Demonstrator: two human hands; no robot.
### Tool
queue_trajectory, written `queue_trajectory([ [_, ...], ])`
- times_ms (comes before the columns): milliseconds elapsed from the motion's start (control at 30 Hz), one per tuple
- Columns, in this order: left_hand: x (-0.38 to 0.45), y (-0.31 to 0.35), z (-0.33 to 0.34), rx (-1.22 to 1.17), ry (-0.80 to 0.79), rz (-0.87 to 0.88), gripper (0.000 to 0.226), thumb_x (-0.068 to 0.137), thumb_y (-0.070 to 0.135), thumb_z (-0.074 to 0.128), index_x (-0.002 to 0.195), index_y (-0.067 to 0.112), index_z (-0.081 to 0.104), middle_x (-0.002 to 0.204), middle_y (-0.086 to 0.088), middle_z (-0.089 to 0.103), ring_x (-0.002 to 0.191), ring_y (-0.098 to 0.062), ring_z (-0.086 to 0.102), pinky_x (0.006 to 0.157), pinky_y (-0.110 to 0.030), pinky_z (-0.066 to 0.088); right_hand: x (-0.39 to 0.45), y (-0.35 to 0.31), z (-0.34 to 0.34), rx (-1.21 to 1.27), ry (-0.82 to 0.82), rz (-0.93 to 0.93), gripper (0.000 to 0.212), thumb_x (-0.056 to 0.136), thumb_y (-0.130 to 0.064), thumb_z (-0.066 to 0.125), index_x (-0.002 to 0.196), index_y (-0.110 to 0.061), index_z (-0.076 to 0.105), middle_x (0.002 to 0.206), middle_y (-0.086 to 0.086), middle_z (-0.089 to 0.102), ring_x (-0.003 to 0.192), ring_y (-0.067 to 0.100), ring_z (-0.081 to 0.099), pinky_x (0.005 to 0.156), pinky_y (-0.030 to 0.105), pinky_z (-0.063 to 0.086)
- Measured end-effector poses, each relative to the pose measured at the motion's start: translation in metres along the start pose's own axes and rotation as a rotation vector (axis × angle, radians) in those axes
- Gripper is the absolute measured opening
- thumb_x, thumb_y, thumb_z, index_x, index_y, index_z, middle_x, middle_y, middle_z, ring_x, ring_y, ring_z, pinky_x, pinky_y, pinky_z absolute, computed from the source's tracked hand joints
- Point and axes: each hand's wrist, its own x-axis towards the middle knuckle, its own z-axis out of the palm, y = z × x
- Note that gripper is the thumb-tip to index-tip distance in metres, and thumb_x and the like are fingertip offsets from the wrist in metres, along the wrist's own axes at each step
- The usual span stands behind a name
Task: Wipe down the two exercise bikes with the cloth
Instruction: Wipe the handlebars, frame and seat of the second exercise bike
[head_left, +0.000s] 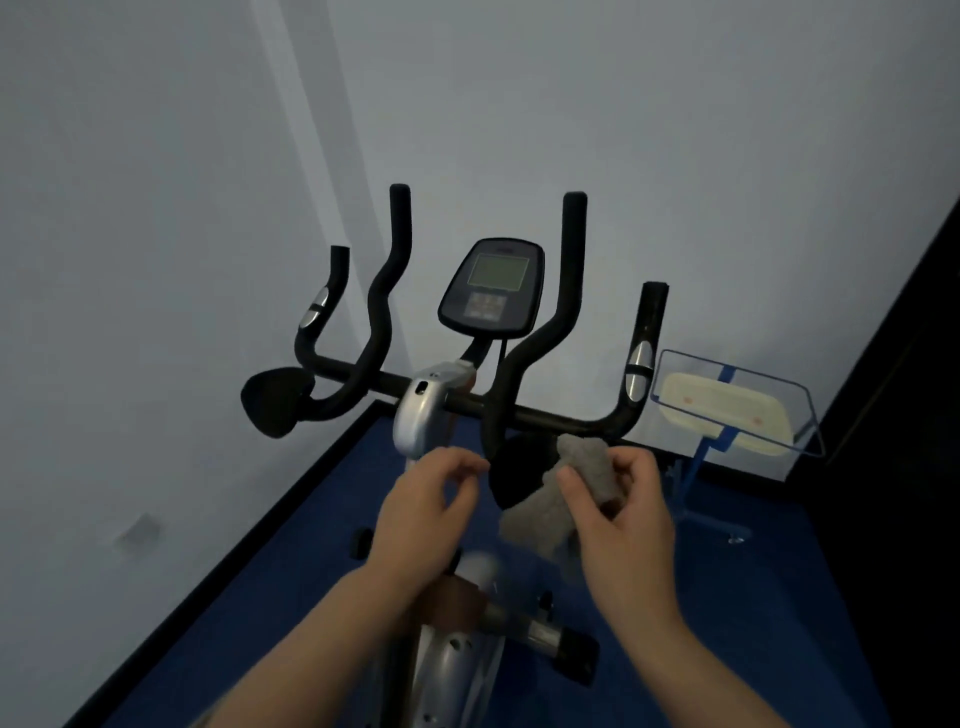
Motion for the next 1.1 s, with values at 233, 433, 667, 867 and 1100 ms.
queue_trajectory([
  [233,0.060,-0.057,-0.015,0.257,-0.098,0.261,0.022,0.086,0.005,0.064,0.102,0.019,0.069,0.101,0.007,0.065,0.099,-0.010,0.058,0.090,-0.033,0.048,0.000,0.019,0.032,-0.381,-0.109,-0.048,0.033,0.096,-0.032,0.056,0.128,-0.035,0.052,0.116,-0.020,0.056,0.097,-0.011,0.054,0.082,0.008,0.047],
  [433,0.122,-0.081,-0.019,0.545,-0.132,0.624,0.018,0.075,0.003,0.072,0.090,0.013,0.070,0.100,-0.003,0.065,0.097,-0.025,0.059,0.091,-0.028,0.036,0.002,0.034,0.050,-1.088,-0.031,-0.405,0.052,0.072,-0.027,0.083,0.120,-0.014,0.068,0.116,0.003,0.065,0.108,0.023,0.060,0.089,0.040,0.051],
  [667,0.140,-0.092,-0.006,0.506,-0.106,0.688,0.018,0.082,0.017,0.049,0.094,0.010,0.060,0.099,-0.005,0.058,0.095,-0.024,0.051,0.085,-0.028,0.035,0.008,0.046,0.070,-1.294,0.017,-0.276,0.058,0.098,-0.040,0.025,0.144,-0.010,0.043,0.151,0.013,0.039,0.141,0.027,0.036,0.114,0.057,0.019],
  [867,0.143,-0.099,-0.002,0.537,-0.109,0.670,0.029,0.084,0.020,0.045,0.106,0.011,0.063,0.099,-0.005,0.063,0.099,-0.026,0.055,0.090,-0.034,0.039,0.027,0.044,0.075,-1.283,0.113,-0.248,0.053,0.098,-0.043,0.026,0.137,-0.018,0.054,0.136,0.007,0.057,0.125,0.026,0.053,0.102,0.047,0.033],
  [1100,0.144,-0.100,0.001,0.556,-0.075,0.681,0.029,0.080,0.023,0.048,0.102,0.012,0.063,0.091,-0.003,0.060,0.092,-0.025,0.053,0.085,-0.033,0.037,0.015,0.055,0.082,-1.335,0.303,-0.251,0.043,0.098,-0.036,0.034,0.130,-0.022,0.059,0.126,0.008,0.062,0.116,0.028,0.058,0.087,0.047,0.048],
])
